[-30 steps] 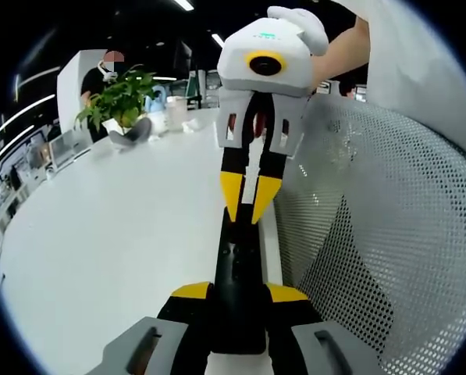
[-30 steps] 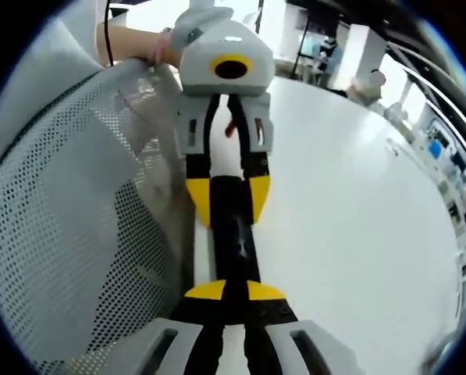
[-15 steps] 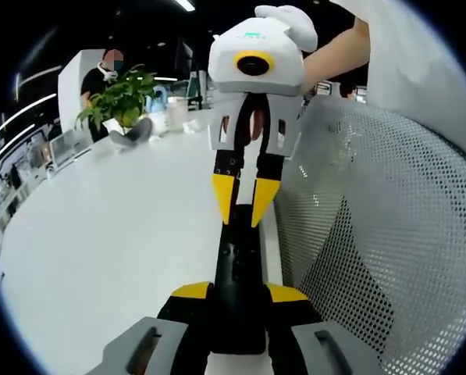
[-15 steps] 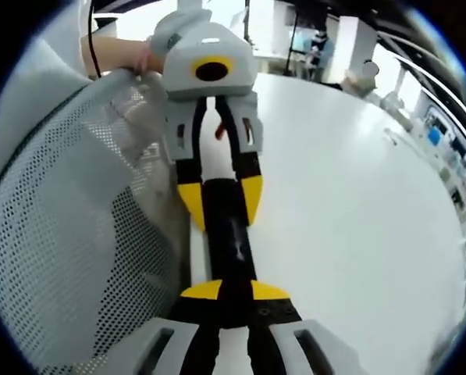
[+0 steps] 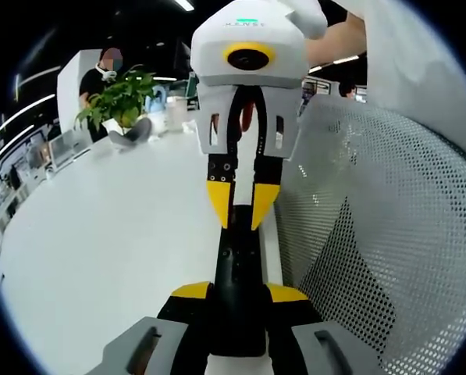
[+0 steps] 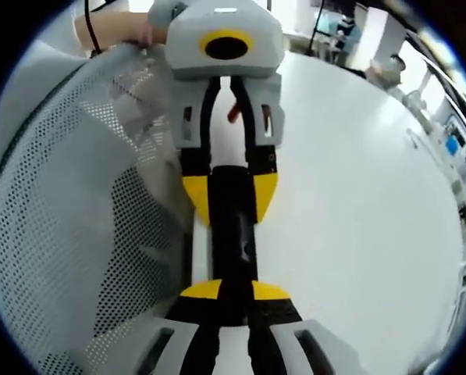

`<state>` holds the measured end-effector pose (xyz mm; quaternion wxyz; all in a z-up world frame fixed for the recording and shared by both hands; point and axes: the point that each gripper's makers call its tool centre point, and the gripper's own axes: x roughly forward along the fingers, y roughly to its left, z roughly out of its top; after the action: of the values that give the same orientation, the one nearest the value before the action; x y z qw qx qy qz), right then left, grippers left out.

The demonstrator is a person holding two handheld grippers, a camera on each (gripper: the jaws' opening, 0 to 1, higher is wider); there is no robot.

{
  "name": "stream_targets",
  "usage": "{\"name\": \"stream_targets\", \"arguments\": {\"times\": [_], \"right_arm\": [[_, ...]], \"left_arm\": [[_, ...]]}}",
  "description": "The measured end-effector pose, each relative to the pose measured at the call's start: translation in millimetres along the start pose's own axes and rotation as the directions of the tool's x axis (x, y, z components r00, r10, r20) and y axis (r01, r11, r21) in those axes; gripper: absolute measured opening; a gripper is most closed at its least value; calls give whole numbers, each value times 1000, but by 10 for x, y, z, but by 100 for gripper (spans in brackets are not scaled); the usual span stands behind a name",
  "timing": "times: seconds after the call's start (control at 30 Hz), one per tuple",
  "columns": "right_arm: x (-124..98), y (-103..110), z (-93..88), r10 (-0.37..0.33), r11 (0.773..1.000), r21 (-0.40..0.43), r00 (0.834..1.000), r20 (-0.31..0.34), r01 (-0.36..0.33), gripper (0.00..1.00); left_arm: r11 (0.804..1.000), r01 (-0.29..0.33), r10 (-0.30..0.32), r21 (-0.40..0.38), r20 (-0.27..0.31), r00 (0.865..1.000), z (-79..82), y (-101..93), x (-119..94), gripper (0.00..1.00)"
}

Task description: Press the specified remote control buttons in sequence, fully releasing each button before pressing the next.

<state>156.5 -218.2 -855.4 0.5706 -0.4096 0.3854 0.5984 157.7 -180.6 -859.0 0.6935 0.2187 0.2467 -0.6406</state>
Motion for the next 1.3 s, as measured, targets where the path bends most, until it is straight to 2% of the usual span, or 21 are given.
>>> {"name": "stream_targets", "arguments": {"times": [0.23, 0.3, 0.43, 0.5, 0.57, 0.7, 0.83, 1.03, 1.3], "right_arm": [[-12, -20, -16, 35, 999, 24, 999, 9, -35, 8], [-16, -25, -2, 33, 995, 88, 997, 64, -38, 9], [-34, -26, -2, -4, 997, 83, 986, 169, -10, 9], [-44, -21, -2, -15, 994, 109, 972, 234, -11, 9], [-48, -28, -1, -25, 991, 135, 967, 254, -9, 9], [-41, -13, 15, -40, 995, 101, 967, 252, 15, 9], [-39, -37, 33, -36, 993, 118, 966, 255, 5, 9], [-26, -29, 55, -22, 997, 82, 972, 235, 3, 8], [-5, -13, 72, 1, 1000, -17, 988, 152, 1, 8]], "left_arm": [[1000, 0, 0, 0, -2, 1000, 5, -1, 6, 25], [1000, 0, 0, 0, -2, 1000, 8, 0, 5, 25], [1000, -1, 1, 0, -1, 1000, 9, 1, 5, 25], [1000, -1, 1, -2, 0, 1000, 6, 1, 4, 25], [1000, -2, 2, -3, 1, 1000, 6, 1, 3, 25], [1000, -2, 2, -4, 3, 1000, 6, 1, 3, 25], [1000, -2, 2, -3, 3, 1000, 8, 2, 3, 25], [1000, -2, 2, -3, 3, 1000, 9, 1, 3, 25], [1000, -2, 2, -1, 1, 1000, 7, 0, 6, 25]]}}
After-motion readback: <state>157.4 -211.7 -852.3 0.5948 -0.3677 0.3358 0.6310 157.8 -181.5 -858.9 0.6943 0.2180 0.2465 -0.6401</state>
